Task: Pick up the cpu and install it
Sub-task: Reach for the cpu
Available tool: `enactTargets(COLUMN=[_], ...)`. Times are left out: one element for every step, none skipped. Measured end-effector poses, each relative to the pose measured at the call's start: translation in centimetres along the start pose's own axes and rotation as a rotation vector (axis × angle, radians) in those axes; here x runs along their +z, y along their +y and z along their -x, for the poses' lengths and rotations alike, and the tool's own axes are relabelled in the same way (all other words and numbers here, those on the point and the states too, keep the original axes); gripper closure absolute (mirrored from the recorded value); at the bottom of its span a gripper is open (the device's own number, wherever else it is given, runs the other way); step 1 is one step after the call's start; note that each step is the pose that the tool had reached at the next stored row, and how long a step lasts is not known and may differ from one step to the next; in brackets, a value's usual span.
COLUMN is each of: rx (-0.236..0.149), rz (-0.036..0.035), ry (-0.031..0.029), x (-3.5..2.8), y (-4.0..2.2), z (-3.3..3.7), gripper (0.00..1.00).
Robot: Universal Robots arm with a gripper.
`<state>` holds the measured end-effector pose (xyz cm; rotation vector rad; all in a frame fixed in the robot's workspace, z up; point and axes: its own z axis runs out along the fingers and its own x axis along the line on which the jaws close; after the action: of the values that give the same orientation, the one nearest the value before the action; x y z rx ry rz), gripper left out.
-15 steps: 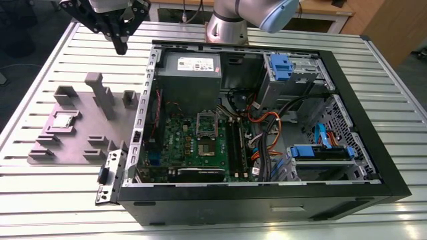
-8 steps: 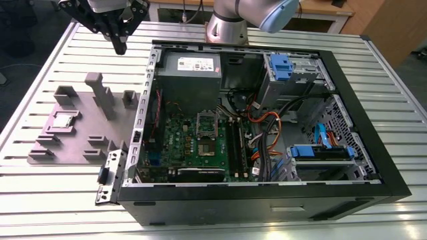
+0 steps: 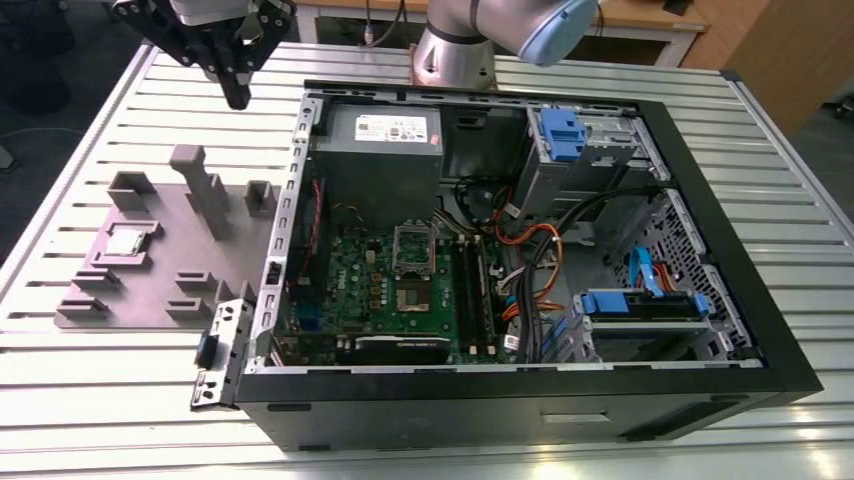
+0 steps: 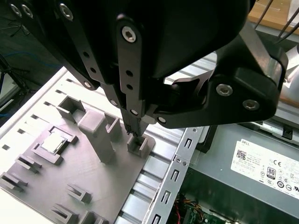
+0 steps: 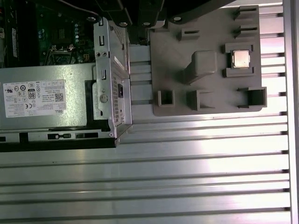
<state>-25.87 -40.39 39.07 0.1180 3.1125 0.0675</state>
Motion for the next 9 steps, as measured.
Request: enactTargets(rx=[0.0,0.0,0.0,0.0,0.0,0.0,0.0,0.0,0.0], rz=[0.0001,0.0001,0.0001,0.0001,0.0001,0.0,0.0001,0.0001,0.0001], ry=[-0.0001,-0.0001,0.0,0.0,0.0,0.0,-0.0001,-0.0001,-0.0001], x=[0.0,0.0,0.0,0.0,0.0,-0.01,-0.01,-0.01,-0.01], y=[-0.01,-0.02,-0.02,-0.03,-0.03,-0.04,-0.05,-0.05,-0.06], z=[-0.1,-0.19,-0.28,-0.36,-0.44,-0.54,-0.63,-0.74,-0.83], gripper=[0.89,0.89,0.89,0.89,0.89,0.89,0.89,0.89,0.89])
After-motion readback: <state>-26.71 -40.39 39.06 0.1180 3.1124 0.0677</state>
